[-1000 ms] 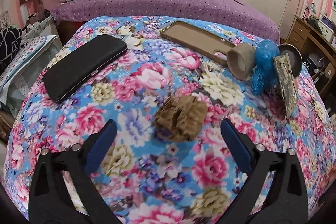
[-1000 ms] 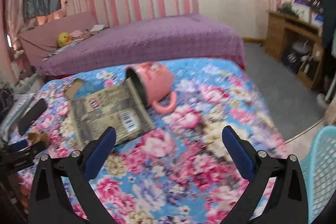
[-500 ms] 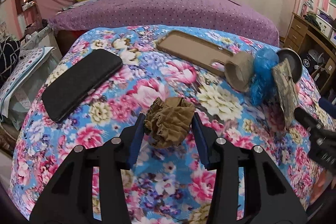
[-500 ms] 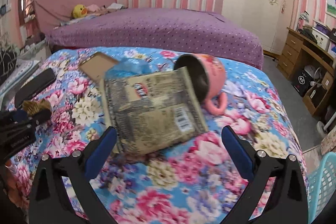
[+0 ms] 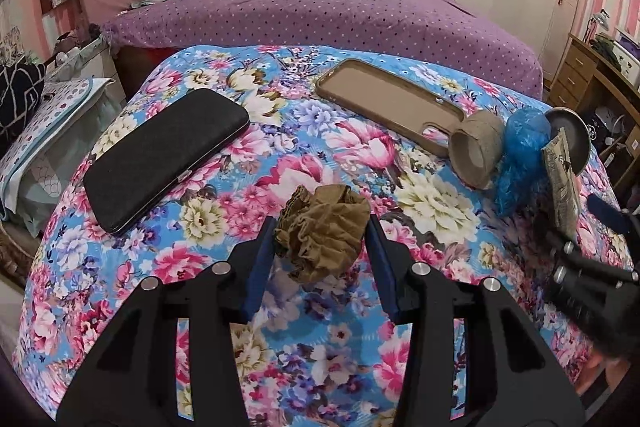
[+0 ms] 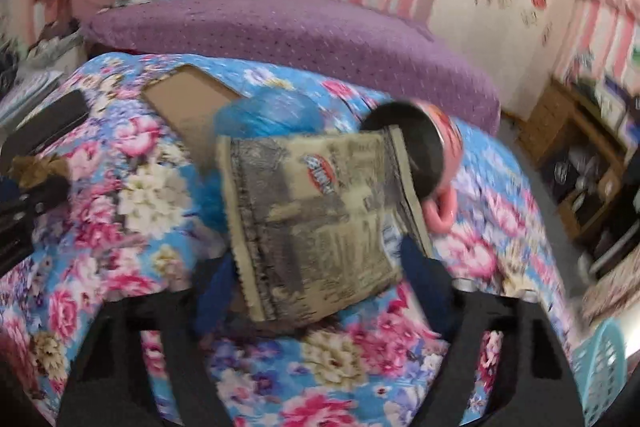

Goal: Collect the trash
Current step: 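Grasp the brown crumpled paper with the left tool while the right tool grasps the printed snack packet, then carry the brown paper and printed packet over the blue basket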

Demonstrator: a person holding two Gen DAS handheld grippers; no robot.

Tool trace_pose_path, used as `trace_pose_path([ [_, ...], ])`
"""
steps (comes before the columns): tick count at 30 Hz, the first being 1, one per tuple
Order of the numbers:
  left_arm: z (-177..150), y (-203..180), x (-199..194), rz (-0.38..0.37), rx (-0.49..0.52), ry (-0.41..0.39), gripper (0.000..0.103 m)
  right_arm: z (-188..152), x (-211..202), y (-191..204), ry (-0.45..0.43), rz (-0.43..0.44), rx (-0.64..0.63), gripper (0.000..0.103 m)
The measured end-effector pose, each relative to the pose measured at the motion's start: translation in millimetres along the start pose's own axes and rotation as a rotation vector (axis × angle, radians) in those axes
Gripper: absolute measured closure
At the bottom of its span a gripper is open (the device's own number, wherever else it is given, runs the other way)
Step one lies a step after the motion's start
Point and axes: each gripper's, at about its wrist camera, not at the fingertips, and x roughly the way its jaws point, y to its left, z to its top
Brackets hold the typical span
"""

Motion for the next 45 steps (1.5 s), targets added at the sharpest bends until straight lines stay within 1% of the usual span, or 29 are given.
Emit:
trace_pose_path([
  [2,0,0,0,0.0,-0.001,-0.001,0.059,1,-8,-16,-0.024,0.032,0.067,0.035],
  [6,1,3,-4,-0.011,-0.022,-0.011,0.059,2,-32,-40,-0.095,-0.009,0.096,0.035],
  [7,1,3,-5,-0.013,-0.024,-0.013,0.059,2,-36,-48,-0.102,-0.024,0.106,0.037],
  [9,0,2,-7,-0.014,-0.021,-0.014,0.059,-1,-38,-63,-0.098,-0.033,0.13,0.039],
  [10,-1,1,-7,-0.014,-0.018,-0.013,0.059,-4,-37,-72,-0.087,-0.032,0.146,0.043],
  [11,-1,0,-8,-0.014,-0.016,-0.013,0.059,-5,-34,-81,-0.078,-0.032,0.159,0.049],
  [12,-2,-1,-9,-0.014,-0.013,-0.014,0.059,-8,-31,-88,-0.067,-0.031,0.175,0.052],
  [13,-3,-1,-10,-0.014,-0.011,-0.015,0.059,-11,-28,-96,-0.059,-0.021,0.19,0.054],
  [15,-4,-2,-11,-0.015,-0.009,-0.017,0.059,-17,-26,-107,-0.067,0.035,0.204,0.054],
  [18,-7,-4,-12,-0.011,-0.004,-0.014,0.059,-21,-25,-109,-0.068,0.071,0.188,0.054],
  [19,-8,-4,-13,-0.009,-0.002,-0.013,0.059,-24,-25,-107,-0.071,0.089,0.176,0.052],
  [20,-8,-5,-13,-0.008,0.001,-0.012,0.059,-26,-25,-106,-0.069,0.098,0.163,0.047],
  [22,-9,-6,-14,-0.004,0.003,-0.012,0.059,-29,-25,-98,-0.069,0.094,0.116,0.04],
  [23,-10,-6,-15,-0.003,0.004,-0.013,0.059,-30,-25,-92,-0.072,0.093,0.084,0.039],
  [30,-13,-3,-20,0.003,0.004,-0.021,0.059,-29,-38,-54,-0.115,0.066,-0.092,0.04],
  [31,-14,-2,-21,0.004,0.003,-0.021,0.059,-29,-38,-50,-0.118,0.058,-0.118,0.045],
  [32,-14,-1,-21,0.003,0.002,-0.019,0.059,-28,-37,-45,-0.116,0.055,-0.144,0.058],
  [35,-15,-1,-20,0.004,0.001,-0.012,0.059,-28,-35,-36,-0.109,0.05,-0.188,0.077],
  [36,-15,0,-20,0.002,0.0,-0.01,0.059,-28,-35,-35,-0.111,0.046,-0.195,0.078],
  [37,-15,0,-20,-0.001,-0.001,-0.01,0.059,-28,-36,-34,-0.117,0.035,-0.2,0.083],
  [38,-15,0,-20,-0.002,-0.002,-0.009,0.059,-28,-39,-34,-0.127,0.029,-0.199,0.086],
  [39,-15,-1,-20,-0.004,-0.002,-0.009,0.059,-28,-41,-36,-0.138,0.026,-0.193,0.086],
  [41,-15,-1,-21,-0.007,-0.001,-0.01,0.059,-26,-48,-42,-0.165,0.035,-0.166,0.092],
  [45,-15,-1,-24,-0.005,-0.001,-0.018,0.059,-25,-60,-59,-0.21,0.055,-0.104,0.094],
])
